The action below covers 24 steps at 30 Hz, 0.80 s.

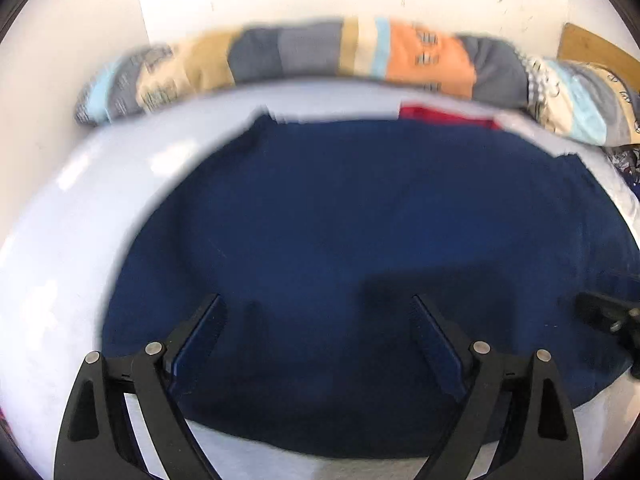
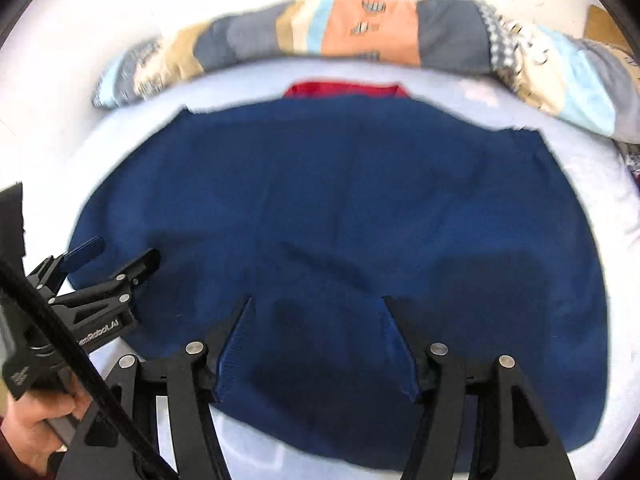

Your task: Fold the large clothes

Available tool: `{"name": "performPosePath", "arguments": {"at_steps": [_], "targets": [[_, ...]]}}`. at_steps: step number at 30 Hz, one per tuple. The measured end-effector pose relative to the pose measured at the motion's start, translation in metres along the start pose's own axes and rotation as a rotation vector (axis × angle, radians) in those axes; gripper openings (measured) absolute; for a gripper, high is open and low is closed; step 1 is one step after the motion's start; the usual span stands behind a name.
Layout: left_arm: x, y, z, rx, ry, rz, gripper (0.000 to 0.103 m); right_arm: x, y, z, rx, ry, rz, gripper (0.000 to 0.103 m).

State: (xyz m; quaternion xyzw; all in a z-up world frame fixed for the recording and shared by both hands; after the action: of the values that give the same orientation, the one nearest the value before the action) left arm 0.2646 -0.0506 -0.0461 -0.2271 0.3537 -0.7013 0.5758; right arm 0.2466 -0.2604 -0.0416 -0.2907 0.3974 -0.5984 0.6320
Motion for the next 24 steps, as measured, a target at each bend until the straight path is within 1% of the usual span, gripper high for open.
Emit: {"name": "performPosePath", "arguments": {"at_steps": [1,2,4,5,7,8,10,11,12,13,14,15,16,18,21,22,23,24], "targets": [[0.001,-0.006,0.002,0.012,0.013,0.004,0.092,0.003,-0.015,-0.004,0.022,0.002,-0.030,0.078],[0.002,-0.017,0.002,0.039,0.029,0.017,0.092,0.008,-0.020,-0.005,0.031,0.007,-0.056,0.080],[0.004,-0.037,0.002,0.089,0.068,0.026,0.092,0.022,-0.026,-0.014,0.018,0.015,-0.086,0.081],[0.005,-0.043,0.001,0.100,0.086,0.030,0.092,0.027,-0.025,-0.016,0.009,0.023,-0.098,0.081],[0.008,-0.051,-0.001,0.111,0.098,0.035,0.092,0.040,-0.024,-0.025,-0.015,0.048,-0.122,0.081],[0.010,-0.053,-0.006,0.102,0.098,0.022,0.092,0.047,-0.024,-0.031,-0.035,0.069,-0.122,0.081],[0.010,-0.049,-0.014,0.068,0.088,-0.001,0.092,0.058,-0.020,-0.042,-0.072,0.116,-0.113,0.081],[0.011,-0.036,-0.022,0.009,0.079,-0.033,0.092,0.061,-0.018,-0.046,-0.095,0.128,-0.114,0.082],[0.014,-0.018,-0.031,-0.079,0.084,-0.070,0.092,0.063,-0.015,-0.049,-0.115,0.131,-0.118,0.083],[0.014,-0.001,-0.040,-0.160,0.090,-0.092,0.092,0.063,-0.014,-0.053,-0.119,0.126,-0.129,0.083],[0.011,0.002,-0.043,-0.165,0.088,-0.093,0.093,0.060,-0.018,-0.055,-0.116,0.118,-0.128,0.083],[0.009,-0.001,-0.042,-0.143,0.089,-0.086,0.093,0.061,-0.022,-0.057,-0.114,0.122,-0.123,0.083],[0.008,-0.006,-0.039,-0.137,0.093,-0.084,0.093,0.061,-0.031,-0.058,-0.093,0.145,-0.108,0.083],[0.002,-0.021,-0.030,-0.099,0.077,-0.097,0.093,0.064,-0.048,-0.058,-0.055,0.191,-0.047,0.083],[-0.009,-0.054,-0.013,-0.001,0.039,-0.100,0.093,0.081,-0.081,-0.059,0.028,0.304,0.047,0.083],[-0.012,-0.063,-0.010,0.031,0.032,-0.101,0.093,0.085,-0.087,-0.059,0.041,0.328,0.072,0.083],[-0.012,-0.066,-0.008,0.043,0.034,-0.098,0.093,0.091,-0.094,-0.061,0.057,0.362,0.107,0.083],[-0.012,-0.067,-0.008,0.047,0.038,-0.097,0.093,0.095,-0.097,-0.061,0.065,0.384,0.124,0.083]]}}
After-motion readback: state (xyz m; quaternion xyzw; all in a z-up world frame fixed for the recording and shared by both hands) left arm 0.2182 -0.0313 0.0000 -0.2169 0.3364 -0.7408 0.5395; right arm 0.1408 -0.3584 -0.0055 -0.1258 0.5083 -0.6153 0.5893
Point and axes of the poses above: each gripper's, at about its wrist camera, not at the fingertips, and y roughly the way its jaws point, x to its right, z to its top, the point moved 3 cm from there along y, roughly the way its jaws point, and after that the axes turned 1 degree about y, right-handed, at the moved point
